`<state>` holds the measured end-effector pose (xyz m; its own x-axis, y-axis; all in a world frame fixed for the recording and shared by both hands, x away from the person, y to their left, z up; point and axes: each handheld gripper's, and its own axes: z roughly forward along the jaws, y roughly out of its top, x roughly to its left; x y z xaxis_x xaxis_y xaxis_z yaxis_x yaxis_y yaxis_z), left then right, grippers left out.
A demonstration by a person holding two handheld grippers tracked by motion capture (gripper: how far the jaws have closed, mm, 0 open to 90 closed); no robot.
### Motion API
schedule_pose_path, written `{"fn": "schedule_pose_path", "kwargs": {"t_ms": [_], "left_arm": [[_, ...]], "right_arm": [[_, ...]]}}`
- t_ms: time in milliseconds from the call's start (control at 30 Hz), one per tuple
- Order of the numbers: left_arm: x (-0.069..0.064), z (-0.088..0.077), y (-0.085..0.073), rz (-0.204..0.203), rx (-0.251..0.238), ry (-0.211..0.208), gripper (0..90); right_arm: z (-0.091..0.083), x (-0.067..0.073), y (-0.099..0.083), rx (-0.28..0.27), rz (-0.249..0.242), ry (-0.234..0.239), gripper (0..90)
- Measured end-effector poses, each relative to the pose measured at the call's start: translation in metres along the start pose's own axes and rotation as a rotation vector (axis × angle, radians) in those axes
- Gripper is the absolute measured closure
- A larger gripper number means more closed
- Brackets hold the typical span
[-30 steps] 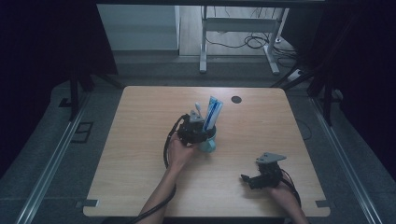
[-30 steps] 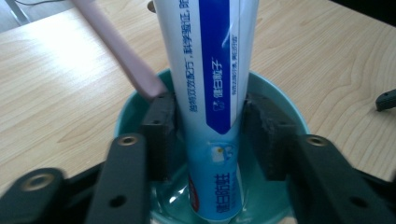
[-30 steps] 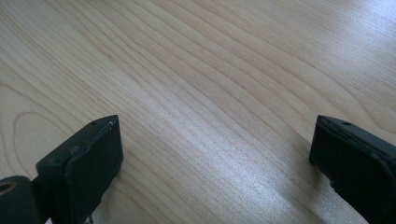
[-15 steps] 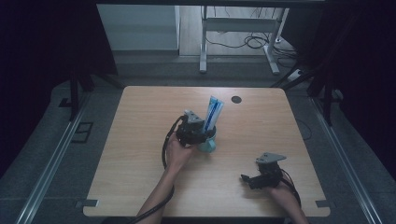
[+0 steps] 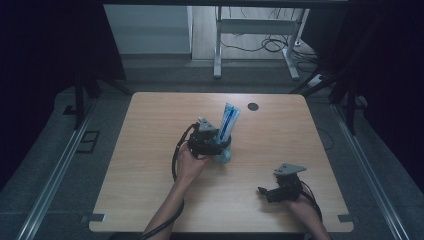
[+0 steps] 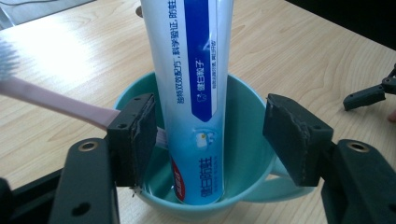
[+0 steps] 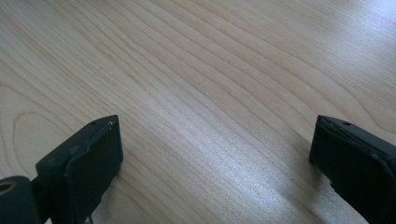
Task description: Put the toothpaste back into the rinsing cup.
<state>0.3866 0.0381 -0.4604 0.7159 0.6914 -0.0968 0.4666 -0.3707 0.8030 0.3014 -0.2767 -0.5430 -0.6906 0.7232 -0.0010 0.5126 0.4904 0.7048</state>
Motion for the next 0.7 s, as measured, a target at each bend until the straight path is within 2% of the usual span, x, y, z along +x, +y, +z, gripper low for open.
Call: {"fn": "schedule_pose_path", "kwargs": {"t_ms": [200, 700], "left_arm": [[-0.002, -0.005, 0.000, 0.016, -0.005, 0.003, 30.9], [-0.008, -0.021, -0.003, -0.002, -0.012, -0.020, 21.4]], "right_arm": [[0.000, 0.000, 0.000, 0.000, 0.000, 0.000, 2.5], [0.000, 0.000, 0.000, 0.000, 0.000, 0.000, 2.5]]}}
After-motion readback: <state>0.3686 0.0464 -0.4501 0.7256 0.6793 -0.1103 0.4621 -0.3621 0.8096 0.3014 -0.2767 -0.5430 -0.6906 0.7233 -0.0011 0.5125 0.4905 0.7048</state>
